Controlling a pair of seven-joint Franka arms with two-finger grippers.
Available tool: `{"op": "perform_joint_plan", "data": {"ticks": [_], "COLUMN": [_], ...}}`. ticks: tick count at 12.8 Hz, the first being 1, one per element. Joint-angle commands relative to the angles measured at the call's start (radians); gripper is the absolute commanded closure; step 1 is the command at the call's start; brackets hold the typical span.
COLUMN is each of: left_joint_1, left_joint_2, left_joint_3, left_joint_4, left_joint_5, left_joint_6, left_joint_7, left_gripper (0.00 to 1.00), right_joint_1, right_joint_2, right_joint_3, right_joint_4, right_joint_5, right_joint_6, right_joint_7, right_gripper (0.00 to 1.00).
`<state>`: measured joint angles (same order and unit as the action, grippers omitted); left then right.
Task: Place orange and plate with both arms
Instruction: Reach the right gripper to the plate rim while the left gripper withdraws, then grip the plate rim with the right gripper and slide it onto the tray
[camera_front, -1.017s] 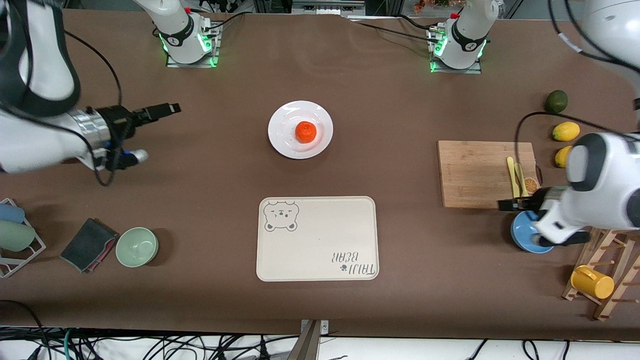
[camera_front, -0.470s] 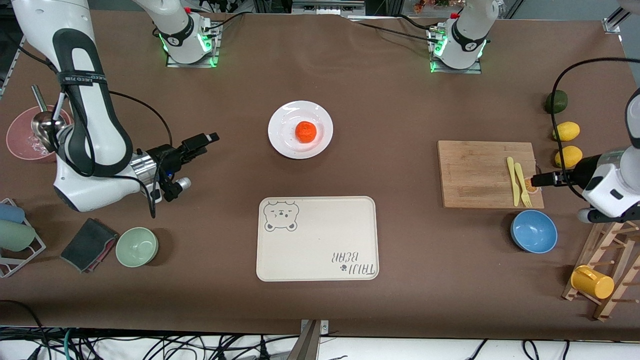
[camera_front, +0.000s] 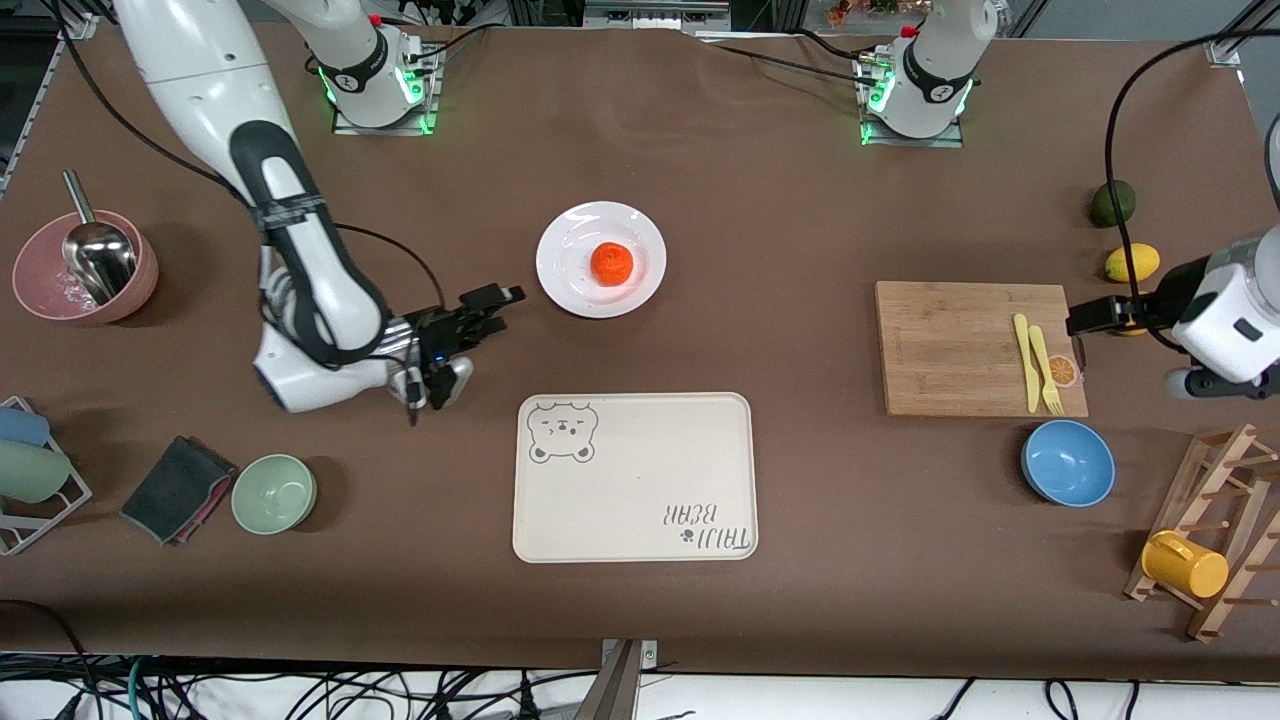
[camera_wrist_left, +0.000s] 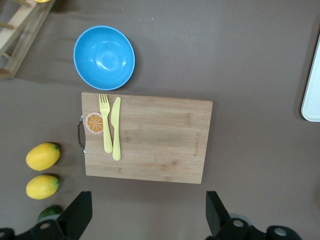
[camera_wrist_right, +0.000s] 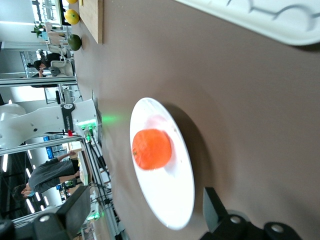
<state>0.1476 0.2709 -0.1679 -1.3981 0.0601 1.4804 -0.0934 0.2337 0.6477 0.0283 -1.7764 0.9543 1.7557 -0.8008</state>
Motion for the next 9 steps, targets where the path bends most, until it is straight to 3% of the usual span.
{"op": "perform_joint_plan", "data": {"ticks": [1,6,9], "left_joint_1": [-0.082,-0.092,-0.092], "left_joint_2": [-0.189,-0.249,-0.248], "left_joint_3": [0.107,0.105,0.11], "left_joint_4": [-0.23,-0.239,-0.184], "left_joint_5": [-0.064,-0.065,-0.068], "left_joint_6": [0.101,0.042,0.011], "left_joint_7": [0.015,0.059,0.049], "left_gripper": [0.0,0.0,0.0], "right_joint_1": [0.013,0.038,0.038], "right_joint_2": [-0.034,-0.039,-0.04], "right_joint_3": [0.012,0.054,0.091], "right_joint_4": [-0.098,-0.192,-0.218], "right_joint_5": [0.038,0.043,0.043], "right_joint_6": [0.092,0.228,0.286], "right_joint_7": [-0.107,-0.173,-0.173], "right_gripper": [0.0,0.0,0.0]}}
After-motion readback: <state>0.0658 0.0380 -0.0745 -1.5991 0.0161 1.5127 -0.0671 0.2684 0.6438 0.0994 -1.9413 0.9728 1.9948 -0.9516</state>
